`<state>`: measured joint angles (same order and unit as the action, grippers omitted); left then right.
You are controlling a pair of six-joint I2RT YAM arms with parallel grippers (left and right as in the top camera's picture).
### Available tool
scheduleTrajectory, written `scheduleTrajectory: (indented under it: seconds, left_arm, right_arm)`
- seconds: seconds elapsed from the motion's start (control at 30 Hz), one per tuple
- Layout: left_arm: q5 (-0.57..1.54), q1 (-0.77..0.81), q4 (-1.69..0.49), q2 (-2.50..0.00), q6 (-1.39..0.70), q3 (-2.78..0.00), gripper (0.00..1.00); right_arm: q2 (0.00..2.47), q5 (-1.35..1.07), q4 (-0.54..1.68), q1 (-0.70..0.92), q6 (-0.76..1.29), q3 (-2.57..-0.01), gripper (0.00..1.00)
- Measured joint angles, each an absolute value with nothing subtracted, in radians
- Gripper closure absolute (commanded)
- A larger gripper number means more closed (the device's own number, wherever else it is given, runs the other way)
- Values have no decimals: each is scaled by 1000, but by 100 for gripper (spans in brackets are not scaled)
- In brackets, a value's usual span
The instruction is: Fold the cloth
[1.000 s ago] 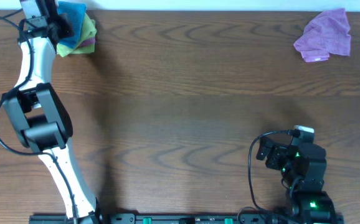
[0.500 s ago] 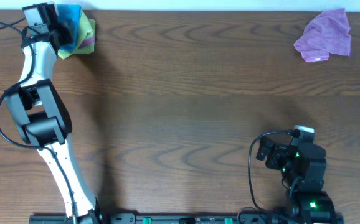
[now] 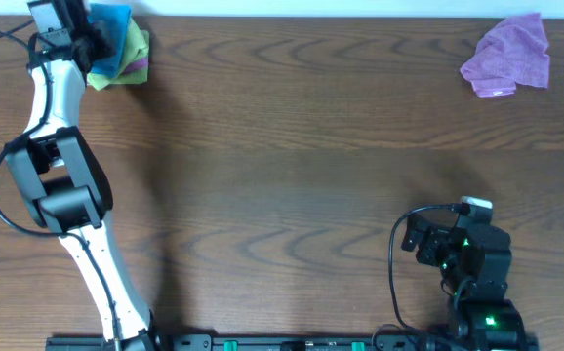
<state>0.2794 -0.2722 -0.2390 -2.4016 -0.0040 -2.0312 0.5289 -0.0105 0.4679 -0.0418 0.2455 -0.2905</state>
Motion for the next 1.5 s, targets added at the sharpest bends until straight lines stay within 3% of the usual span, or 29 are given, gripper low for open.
scheduleTrajectory:
  seconds: [0.3,0.6,0.8,1.07,1.23,1.43,1.47,1.5]
  left_arm:
    - [290,-226,-335,-2274,5,-2032,94]
    - [300,-170,-901,-1957,47,-2049,94]
    - [307,-32,-1009,-1802,80,-2006,94]
    - [195,28,-968,-1354,65,-1588,94]
    - [108,28,-986,-1048,-56,-1258,94]
    - [49,28,-1103,-701,-221,-1071,94]
    - [31,28,-1151,-637,-252,-1047,92]
    - [26,28,-1162,-622,-259,-1041,80]
  right_arm:
    - [529,-10,467,-42,245,-290,1]
    - [528,-10,468,-42,245,-290,1]
    - [528,-10,468,-42,245,-290,1]
    - [529,-10,468,-42,245,-290,1]
    - [528,-10,468,-42,245,-290,1]
    - [529,-10,467,-42,245,-289,1]
    - [528,-10,469,-42,245,-288,1]
    - [528,-10,468,-42,245,-288,1]
